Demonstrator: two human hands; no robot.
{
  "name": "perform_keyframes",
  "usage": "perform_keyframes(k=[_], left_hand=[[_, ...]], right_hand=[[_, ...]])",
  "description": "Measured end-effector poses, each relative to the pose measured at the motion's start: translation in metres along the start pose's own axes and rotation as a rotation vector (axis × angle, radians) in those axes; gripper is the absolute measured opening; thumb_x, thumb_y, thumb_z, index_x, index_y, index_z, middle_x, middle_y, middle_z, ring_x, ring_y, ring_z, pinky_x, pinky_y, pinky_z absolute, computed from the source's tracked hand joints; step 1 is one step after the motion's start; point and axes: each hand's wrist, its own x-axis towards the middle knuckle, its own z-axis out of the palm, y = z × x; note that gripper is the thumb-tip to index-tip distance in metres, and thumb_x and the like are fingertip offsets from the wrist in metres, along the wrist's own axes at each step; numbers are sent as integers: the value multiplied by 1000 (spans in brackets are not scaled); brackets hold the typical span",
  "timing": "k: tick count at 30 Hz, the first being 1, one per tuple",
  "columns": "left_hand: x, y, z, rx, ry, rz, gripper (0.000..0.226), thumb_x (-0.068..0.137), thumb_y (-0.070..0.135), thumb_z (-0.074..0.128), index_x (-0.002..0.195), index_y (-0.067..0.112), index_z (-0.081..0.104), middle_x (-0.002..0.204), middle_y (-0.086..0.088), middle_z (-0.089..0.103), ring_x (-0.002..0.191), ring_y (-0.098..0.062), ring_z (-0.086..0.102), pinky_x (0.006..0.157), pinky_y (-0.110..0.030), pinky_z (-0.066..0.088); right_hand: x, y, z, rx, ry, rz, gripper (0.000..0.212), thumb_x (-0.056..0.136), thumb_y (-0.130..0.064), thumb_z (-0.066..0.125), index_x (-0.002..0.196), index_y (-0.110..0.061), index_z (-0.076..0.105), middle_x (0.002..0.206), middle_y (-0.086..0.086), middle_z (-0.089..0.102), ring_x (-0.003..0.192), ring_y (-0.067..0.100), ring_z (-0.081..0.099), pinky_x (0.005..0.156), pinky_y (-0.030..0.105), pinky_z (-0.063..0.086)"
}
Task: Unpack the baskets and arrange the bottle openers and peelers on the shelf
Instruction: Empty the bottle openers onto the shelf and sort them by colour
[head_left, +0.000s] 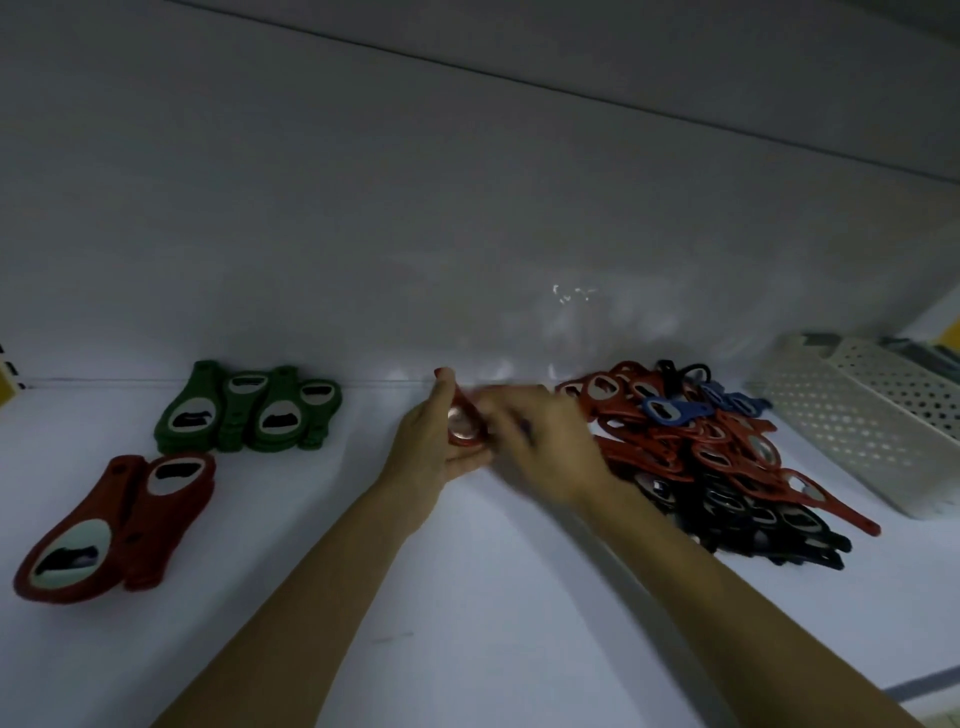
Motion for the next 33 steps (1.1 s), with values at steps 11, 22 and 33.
perform_keyframes(k=[11,22,33], left_hand=[[-2,1,0,-54,40,71,45,92,-13,43,133,5,44,128,-18,54,98,-25,62,67,-28,56],[0,-1,0,-104,36,-16,16,93,27,58,99,13,61,107,-14,65,85,-20,68,69,-31,59],[-31,-24,18,-18,-246,-80,23,94,-1,49,116,4,56,112,-20,65,84,-24,70,63,-24,57]], right_hand=[[32,49,21,-352,-244,580,46,85,-58,56,109,-20,67,101,1,70,94,23,65,80,33,50],[31,7,-4,-827,88,48,17,82,-22,74,73,-12,65,51,1,58,40,20,52,46,22,38],[-61,-11,-41,137,301,416,25,96,-26,51,92,-14,72,85,1,72,78,18,66,66,37,53]])
